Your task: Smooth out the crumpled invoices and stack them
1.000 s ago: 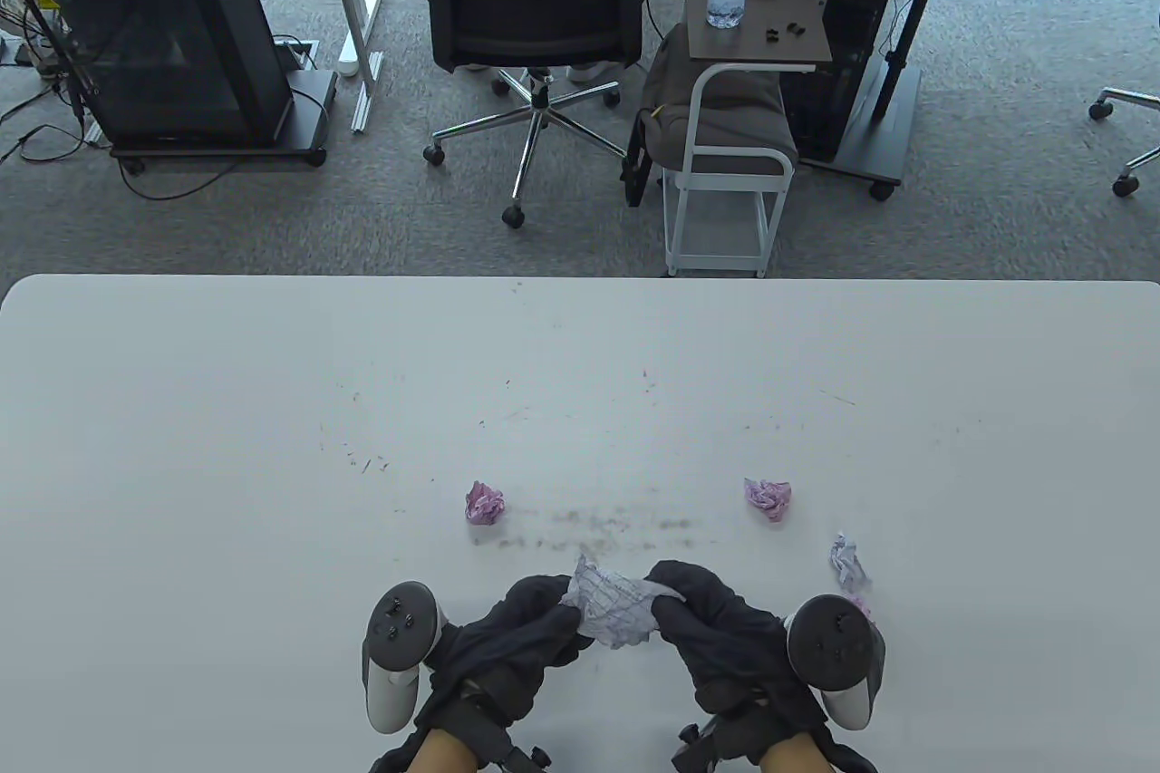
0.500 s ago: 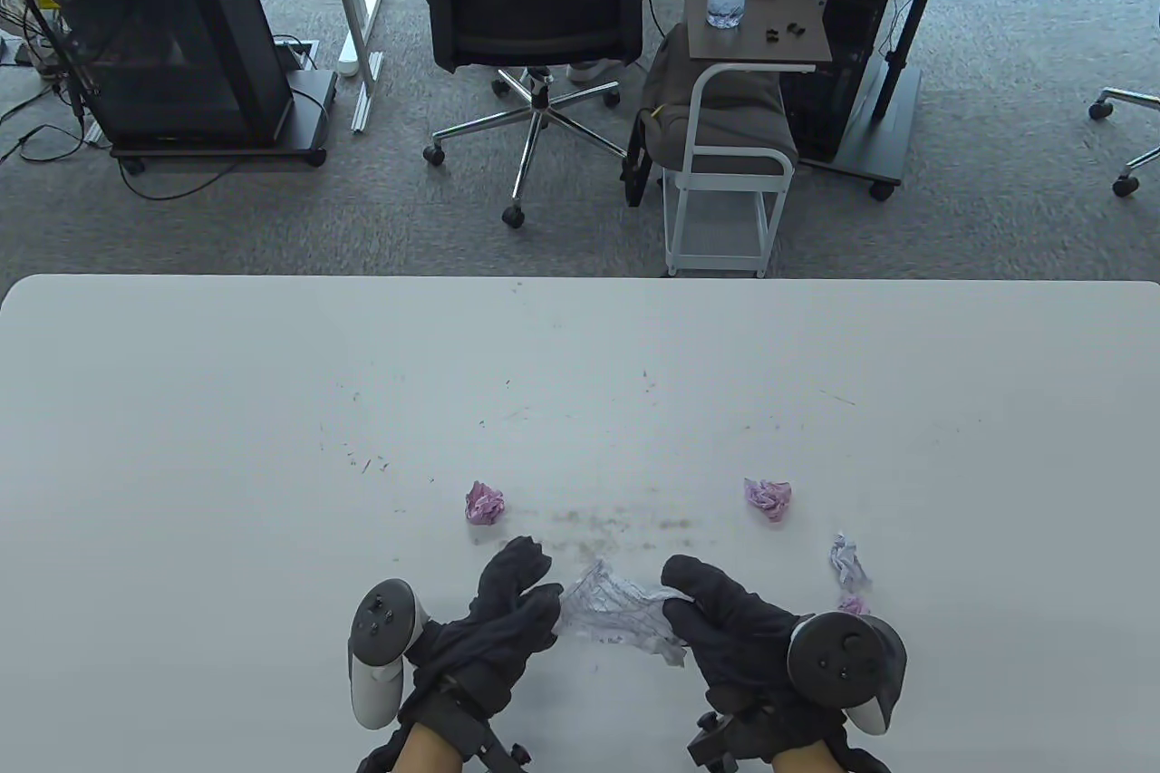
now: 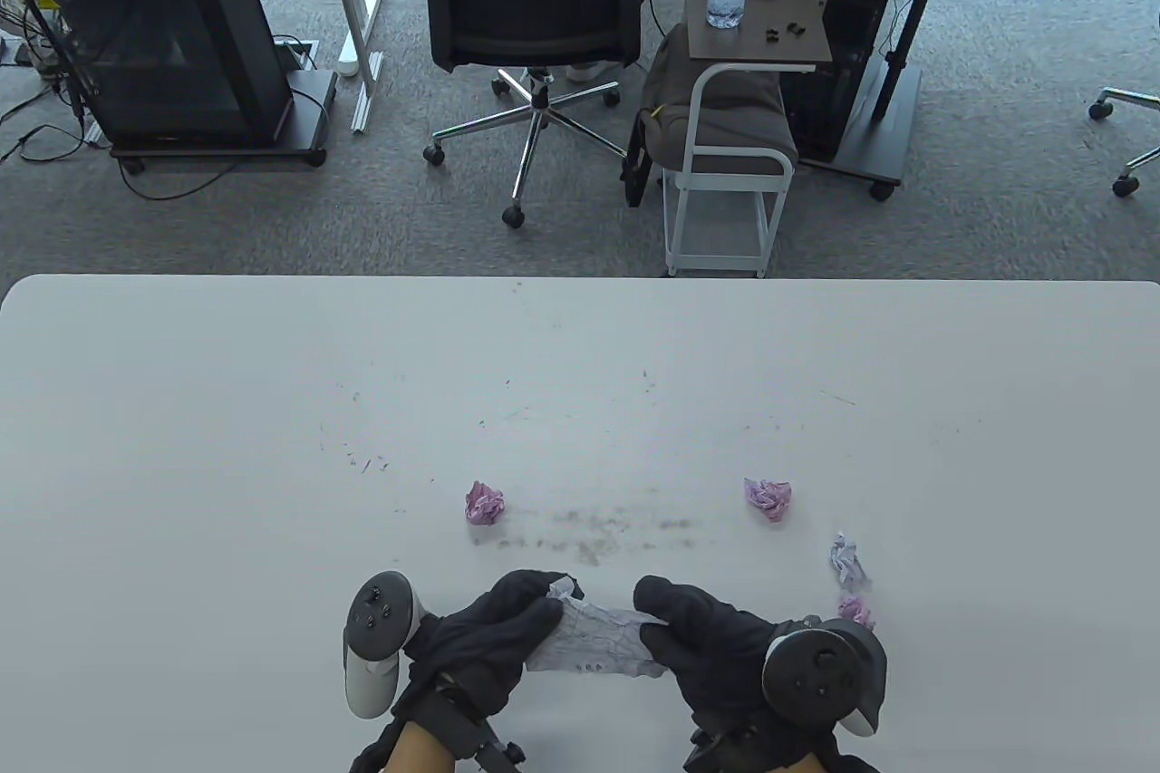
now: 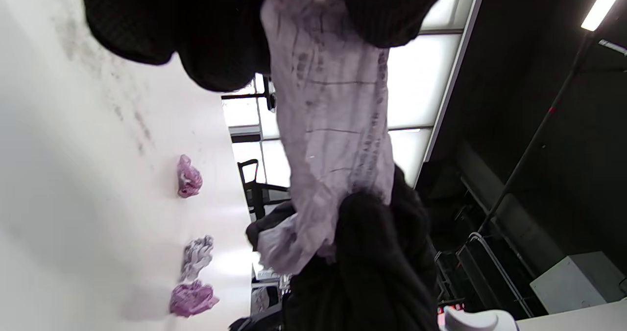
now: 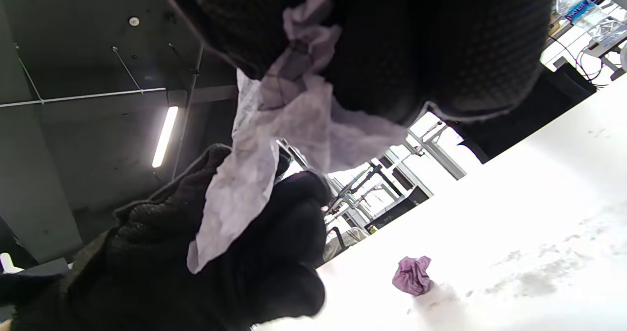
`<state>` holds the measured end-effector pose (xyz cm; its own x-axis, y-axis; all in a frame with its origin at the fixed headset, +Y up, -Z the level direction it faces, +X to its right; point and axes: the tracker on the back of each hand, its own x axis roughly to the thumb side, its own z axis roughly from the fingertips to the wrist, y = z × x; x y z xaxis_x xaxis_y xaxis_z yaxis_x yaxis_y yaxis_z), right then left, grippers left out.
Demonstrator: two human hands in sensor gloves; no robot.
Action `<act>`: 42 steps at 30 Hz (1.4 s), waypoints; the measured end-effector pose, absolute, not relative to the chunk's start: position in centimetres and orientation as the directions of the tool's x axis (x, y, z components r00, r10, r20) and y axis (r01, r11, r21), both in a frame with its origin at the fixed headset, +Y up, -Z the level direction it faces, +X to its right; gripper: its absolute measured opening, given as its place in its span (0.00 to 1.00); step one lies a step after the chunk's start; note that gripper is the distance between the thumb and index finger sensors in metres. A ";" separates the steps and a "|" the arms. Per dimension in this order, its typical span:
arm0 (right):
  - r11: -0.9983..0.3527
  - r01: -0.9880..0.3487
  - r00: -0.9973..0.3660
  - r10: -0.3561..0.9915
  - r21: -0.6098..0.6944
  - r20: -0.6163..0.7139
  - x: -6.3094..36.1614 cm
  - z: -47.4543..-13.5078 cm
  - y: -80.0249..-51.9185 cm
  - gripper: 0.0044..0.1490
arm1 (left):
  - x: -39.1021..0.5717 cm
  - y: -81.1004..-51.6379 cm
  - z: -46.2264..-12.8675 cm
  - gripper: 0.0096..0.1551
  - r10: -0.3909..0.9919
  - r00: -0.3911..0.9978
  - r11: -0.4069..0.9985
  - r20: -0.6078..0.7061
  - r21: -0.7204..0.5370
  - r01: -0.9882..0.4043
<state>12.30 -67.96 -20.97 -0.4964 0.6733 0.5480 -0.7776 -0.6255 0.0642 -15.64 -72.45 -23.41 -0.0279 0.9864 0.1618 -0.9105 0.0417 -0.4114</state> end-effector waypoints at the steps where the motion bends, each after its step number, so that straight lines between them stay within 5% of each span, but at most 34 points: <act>1: -0.640 -0.765 -0.513 0.671 0.070 0.535 12.3 -21.1 -68.2 0.27 | -15.7 -72.1 -23.4 0.22 0.980 -0.003 0.078 0.198 -0.399 -0.914; 4: -0.687 -0.708 -0.545 0.680 0.165 0.491 11.9 -21.6 -69.0 0.31 | -15.7 -71.5 -23.1 0.22 0.951 0.120 0.222 0.284 -0.363 -0.905; 7: -0.735 -0.614 -0.580 0.667 0.287 0.468 11.7 -21.9 -69.7 0.47 | -15.5 -71.0 -22.9 0.22 0.914 0.207 0.325 0.350 -0.323 -0.889; 11: -0.704 -0.660 -0.544 0.689 0.263 0.478 12.1 -21.9 -69.4 0.56 | -14.2 -70.3 -22.4 0.22 0.834 0.328 0.488 0.444 -0.317 -0.813; 16: -0.664 -0.674 -0.505 0.734 0.324 0.454 11.4 -21.8 -69.7 0.50 | -12.3 -69.9 -21.7 0.22 0.781 0.359 0.572 0.511 -0.356 -0.739; 21: -0.567 -0.762 -0.425 0.803 0.313 0.418 10.9 -22.0 -70.2 0.24 | -12.1 -70.2 -21.7 0.26 0.823 0.317 0.516 0.471 -0.387 -0.764; 34: -0.609 -0.782 -0.503 0.743 0.133 0.442 12.3 -22.1 -69.7 0.27 | -13.7 -71.7 -22.9 0.27 0.821 0.443 0.556 0.360 -0.334 -0.761; 38: -0.656 -0.744 -0.538 0.700 0.127 0.470 11.8 -21.9 -69.6 0.28 | -13.7 -70.6 -22.4 0.46 0.718 0.524 0.678 0.459 -0.287 -0.677; 42: -0.664 -0.734 -0.518 0.682 0.141 0.516 10.6 -21.3 -69.3 0.30 | -12.5 -68.6 -21.2 0.47 0.571 0.581 0.786 0.580 -0.184 -0.590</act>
